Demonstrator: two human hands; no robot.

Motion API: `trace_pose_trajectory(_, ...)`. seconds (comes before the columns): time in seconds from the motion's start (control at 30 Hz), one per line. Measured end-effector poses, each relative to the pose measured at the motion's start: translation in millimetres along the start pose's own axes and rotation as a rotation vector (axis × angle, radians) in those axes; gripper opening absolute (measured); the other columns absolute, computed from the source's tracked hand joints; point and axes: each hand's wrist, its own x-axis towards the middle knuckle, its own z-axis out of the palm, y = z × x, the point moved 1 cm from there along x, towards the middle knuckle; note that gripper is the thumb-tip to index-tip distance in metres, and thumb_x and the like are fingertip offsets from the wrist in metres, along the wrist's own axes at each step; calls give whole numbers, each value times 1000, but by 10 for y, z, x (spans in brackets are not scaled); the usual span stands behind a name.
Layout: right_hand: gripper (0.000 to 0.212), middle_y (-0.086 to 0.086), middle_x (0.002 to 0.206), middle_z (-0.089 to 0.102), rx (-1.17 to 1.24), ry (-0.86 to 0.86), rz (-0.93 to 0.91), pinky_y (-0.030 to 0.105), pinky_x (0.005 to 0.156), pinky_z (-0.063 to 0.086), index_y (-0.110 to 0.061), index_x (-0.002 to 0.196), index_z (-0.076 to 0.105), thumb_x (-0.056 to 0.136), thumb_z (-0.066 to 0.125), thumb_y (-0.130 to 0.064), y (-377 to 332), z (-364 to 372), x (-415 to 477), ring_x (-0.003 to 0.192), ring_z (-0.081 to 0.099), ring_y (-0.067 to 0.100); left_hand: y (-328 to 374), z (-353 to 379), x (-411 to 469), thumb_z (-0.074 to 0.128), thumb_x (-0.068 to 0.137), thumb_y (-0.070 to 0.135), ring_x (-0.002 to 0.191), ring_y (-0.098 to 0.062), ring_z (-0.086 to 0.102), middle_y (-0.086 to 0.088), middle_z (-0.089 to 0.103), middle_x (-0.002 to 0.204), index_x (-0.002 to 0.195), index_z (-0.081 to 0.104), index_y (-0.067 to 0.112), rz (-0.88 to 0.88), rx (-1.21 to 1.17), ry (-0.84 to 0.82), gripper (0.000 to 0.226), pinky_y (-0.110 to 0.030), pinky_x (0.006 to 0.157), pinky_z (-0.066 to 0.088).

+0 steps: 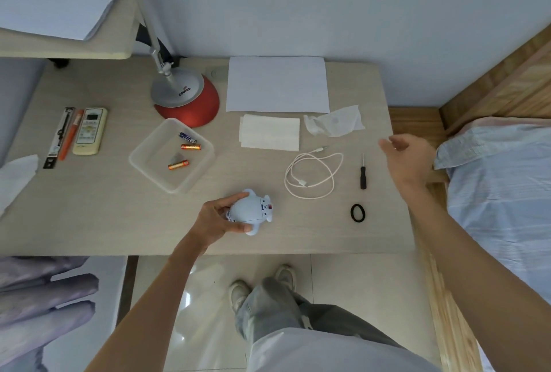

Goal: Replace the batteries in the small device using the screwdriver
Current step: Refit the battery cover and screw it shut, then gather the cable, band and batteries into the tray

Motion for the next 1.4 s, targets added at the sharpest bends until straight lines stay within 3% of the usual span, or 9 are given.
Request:
trace_pose_trajectory(0.17, 29, -1, 98, 78, 200, 113, -121, 27, 78, 59, -17, 112, 79, 92, 81, -37, -537, -279, -289, 81, 72, 11, 11, 5, -19, 106, 58, 3, 127, -22, 68, 4, 76, 134, 134, 78, 26, -13, -1, 7, 84, -34, 95, 65)
trace_pose_trajectory(0.43, 21, 1, 95, 77, 385, 65, -147, 22, 77, 58, -13, 109, 80, 91, 84, -24, -827, -432, -852, 81, 72, 12, 66, 77, -122, 106, 63, 8, 126, -25, 66, 1, 69, 138, 141, 72, 30, 41, 102, 21, 87, -38, 98, 64)
trace_pose_trajectory(0.57, 20, 1, 94, 76, 380, 57, -155, 15, 73, 55, -11, 109, 79, 92, 84, -21, -758, -527, -981, 79, 71, 12, 163, 70, -228, 105, 67, 13, 125, -21, 59, 5, 58, 136, 145, 63, 32, 136, 424, 112, 91, -46, 106, 58)
trace_pose_trajectory(0.73, 21, 3, 94, 75, 315, 55, -213, 20, 71, 57, -9, 110, 79, 92, 84, -19, -638, -680, -1093, 78, 71, 12, 808, 84, -506, 83, 94, 37, 153, -29, 35, -3, 34, 167, 166, 41, 30, 217, 1011, 213, 84, -47, 107, 54)
trace_pose_trajectory(0.87, 23, 0, 98, 73, 236, 83, -285, 34, 69, 59, -9, 112, 77, 93, 83, -21, -558, -802, -1166, 77, 69, 14, 1404, 315, -657, 75, 98, 40, 141, -45, 50, -21, 49, 157, 159, 50, 10, 531, 1333, 355, 72, -55, 110, 53)
trace_pose_trajectory(0.97, 25, 4, 106, 74, 123, 140, -367, 34, 73, 60, -7, 116, 77, 95, 81, -19, -541, -862, -1265, 87, 69, 20, 1686, 566, -616, 70, 101, 42, 133, -48, 55, -25, 53, 152, 155, 52, 6, 669, 1468, 411, 67, -59, 112, 50)
trace_pose_trajectory(1.07, 26, 10, 117, 75, -32, 190, -440, 37, 82, 62, -4, 119, 77, 96, 80, -14, -443, -827, -1358, 103, 72, 25, 1767, 826, -409, 61, 106, 45, 136, -51, 52, -24, 50, 155, 158, 48, 9, 702, 1558, 360, 64, -62, 115, 44)
trace_pose_trajectory(1.2, 30, 12, 123, 74, -167, 132, -462, 39, 77, 64, -5, 123, 76, 94, 80, -14, -148, -566, -1466, 104, 73, 27, 1589, 1112, 16, 51, 110, 44, 141, -49, 47, -18, 43, 162, 162, 39, 20, 643, 1688, 224, 59, -63, 119, 37)
trace_pose_trajectory(1.4, 32, 11, 129, 72, -279, -44, -358, 38, 73, 64, -11, 126, 74, 94, 77, -15, 341, -5, -1575, 103, 71, 27, 1210, 1281, 612, 48, 111, 40, 133, -42, 50, -13, 43, 156, 165, 29, 28, 483, 1800, 48, 58, -56, 109, 46)
